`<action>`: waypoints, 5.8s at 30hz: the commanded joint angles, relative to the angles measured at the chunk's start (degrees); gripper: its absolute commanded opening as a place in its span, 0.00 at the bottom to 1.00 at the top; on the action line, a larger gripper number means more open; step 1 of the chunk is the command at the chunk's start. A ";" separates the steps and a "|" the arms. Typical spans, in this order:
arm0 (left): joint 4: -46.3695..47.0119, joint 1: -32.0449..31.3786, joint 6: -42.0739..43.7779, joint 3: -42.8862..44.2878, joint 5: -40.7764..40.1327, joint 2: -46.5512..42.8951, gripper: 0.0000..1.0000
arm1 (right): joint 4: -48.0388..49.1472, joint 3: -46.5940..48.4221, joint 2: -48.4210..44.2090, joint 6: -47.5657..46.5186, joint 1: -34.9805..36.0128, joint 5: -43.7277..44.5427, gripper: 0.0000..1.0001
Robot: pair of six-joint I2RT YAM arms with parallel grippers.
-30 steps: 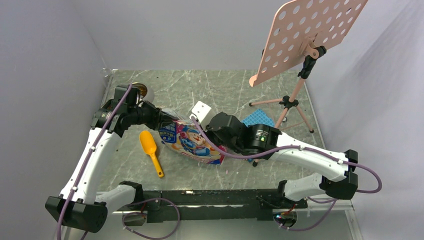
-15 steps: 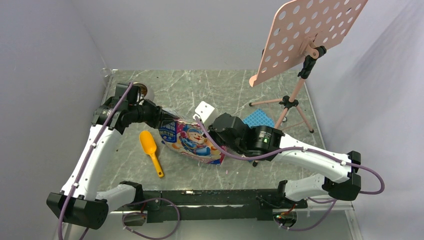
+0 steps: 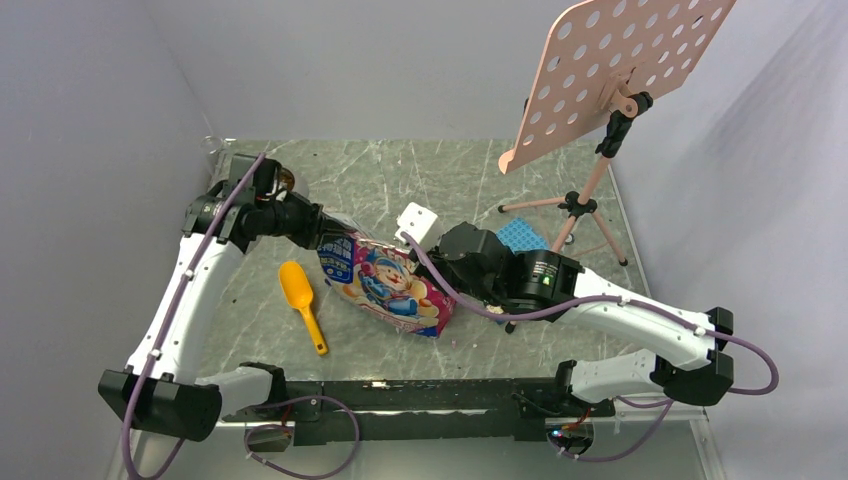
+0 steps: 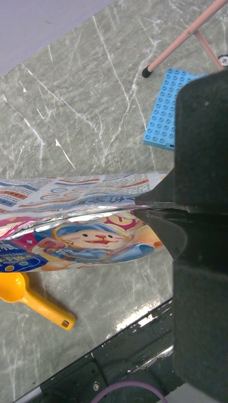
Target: Serve the pet food
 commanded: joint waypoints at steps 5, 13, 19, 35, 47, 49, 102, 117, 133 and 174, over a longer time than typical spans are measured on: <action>6.68 7.40 -12.24 -4.09 -14.68 -4.38 0.03 | -9.45 1.23 -9.29 -1.01 -0.55 4.94 0.00; -2.19 7.58 -8.18 5.71 -18.25 0.81 0.00 | -9.13 0.39 -9.05 -1.17 -0.55 4.78 0.00; 8.11 8.51 -11.63 -2.17 -16.39 -3.09 0.14 | -9.45 -0.21 -9.18 -1.38 -0.56 5.27 0.00; 7.82 8.72 -9.84 -0.08 -16.43 -2.32 0.09 | -9.74 -0.21 -8.45 -0.27 -0.55 4.68 0.00; 2.23 8.73 -5.52 3.41 -15.60 -4.33 0.53 | -9.87 1.66 -8.00 0.74 -0.55 3.93 0.60; 1.13 8.77 -4.50 4.35 -16.00 -5.14 0.57 | -9.74 2.16 -8.18 0.72 -0.55 3.86 0.68; 17.40 -18.94 -24.73 -9.63 -20.49 -8.21 0.00 | 12.46 4.09 14.01 -14.13 5.53 19.53 0.47; 16.81 -15.58 -24.73 -10.02 -19.05 -9.55 0.00 | 1.72 0.88 6.43 -2.99 2.15 22.19 0.00; 16.10 -14.94 -25.14 -9.85 -18.74 -9.60 0.00 | -2.93 -1.14 -0.42 -3.32 -1.17 17.62 0.00; 9.95 -13.92 -34.06 -5.90 -14.18 -7.60 0.00 | 22.92 3.01 17.59 -25.05 5.64 32.58 0.55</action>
